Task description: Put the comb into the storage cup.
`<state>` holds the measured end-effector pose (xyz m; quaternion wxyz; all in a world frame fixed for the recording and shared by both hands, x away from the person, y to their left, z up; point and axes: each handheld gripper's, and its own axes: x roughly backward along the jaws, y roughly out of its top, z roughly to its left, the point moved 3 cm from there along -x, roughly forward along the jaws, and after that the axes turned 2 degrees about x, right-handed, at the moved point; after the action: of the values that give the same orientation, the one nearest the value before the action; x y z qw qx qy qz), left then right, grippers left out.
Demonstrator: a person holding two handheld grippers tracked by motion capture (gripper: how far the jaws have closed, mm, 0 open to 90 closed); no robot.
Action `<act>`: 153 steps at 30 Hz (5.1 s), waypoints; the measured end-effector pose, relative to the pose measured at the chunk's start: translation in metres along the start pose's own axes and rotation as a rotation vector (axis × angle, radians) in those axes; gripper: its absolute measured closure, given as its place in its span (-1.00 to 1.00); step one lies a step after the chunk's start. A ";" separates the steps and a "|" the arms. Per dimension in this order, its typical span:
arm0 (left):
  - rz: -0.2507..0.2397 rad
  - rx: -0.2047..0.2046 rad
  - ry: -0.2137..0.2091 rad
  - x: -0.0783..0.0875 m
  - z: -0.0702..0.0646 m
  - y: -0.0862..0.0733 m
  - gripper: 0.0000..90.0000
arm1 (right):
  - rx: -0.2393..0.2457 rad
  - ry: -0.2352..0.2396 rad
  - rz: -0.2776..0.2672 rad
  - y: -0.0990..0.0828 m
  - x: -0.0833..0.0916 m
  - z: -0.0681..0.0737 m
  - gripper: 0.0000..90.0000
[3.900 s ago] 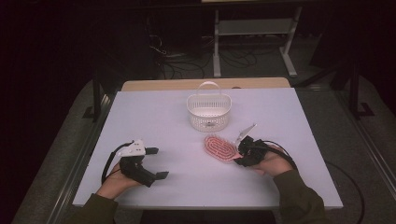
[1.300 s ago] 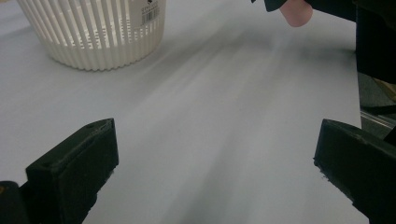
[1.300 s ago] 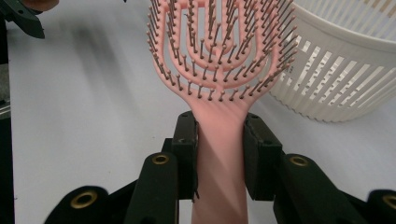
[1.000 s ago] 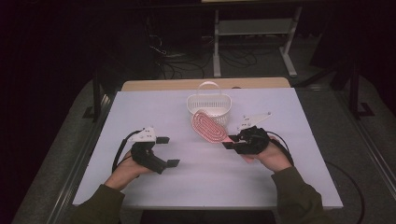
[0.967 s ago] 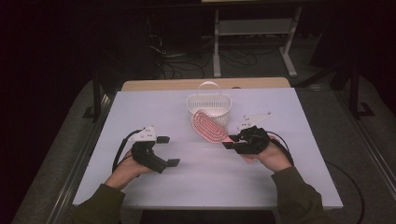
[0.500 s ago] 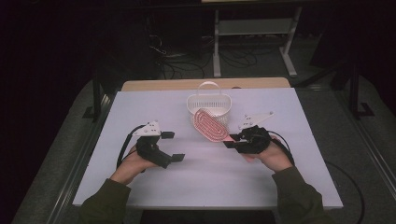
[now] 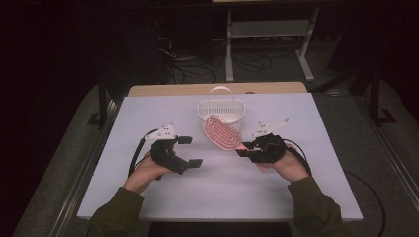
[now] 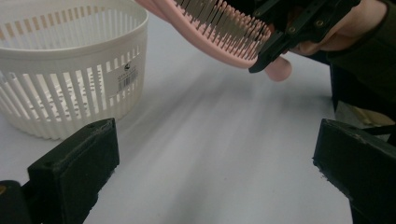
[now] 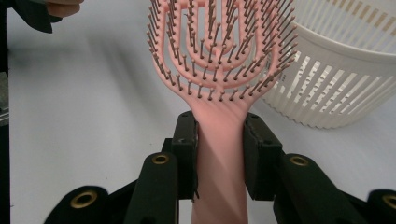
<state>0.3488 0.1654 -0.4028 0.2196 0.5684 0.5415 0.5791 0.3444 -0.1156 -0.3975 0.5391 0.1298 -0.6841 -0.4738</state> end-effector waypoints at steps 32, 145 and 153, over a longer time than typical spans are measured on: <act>-0.005 0.046 0.024 -0.003 -0.003 0.002 -0.99 | 0.033 0.013 0.022 0.001 -0.024 0.017 0.52; -0.080 0.279 -0.034 0.000 0.006 0.006 0.34 | 0.123 0.011 -0.015 0.009 -0.056 0.045 0.53; -0.088 0.270 -0.057 0.001 0.004 0.007 0.42 | 0.125 0.019 -0.002 0.008 -0.058 0.047 0.54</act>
<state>0.3548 0.1656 -0.3971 0.1817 0.5848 0.6326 0.4742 0.3296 -0.0476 -0.4251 0.5361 0.1682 -0.7071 -0.4295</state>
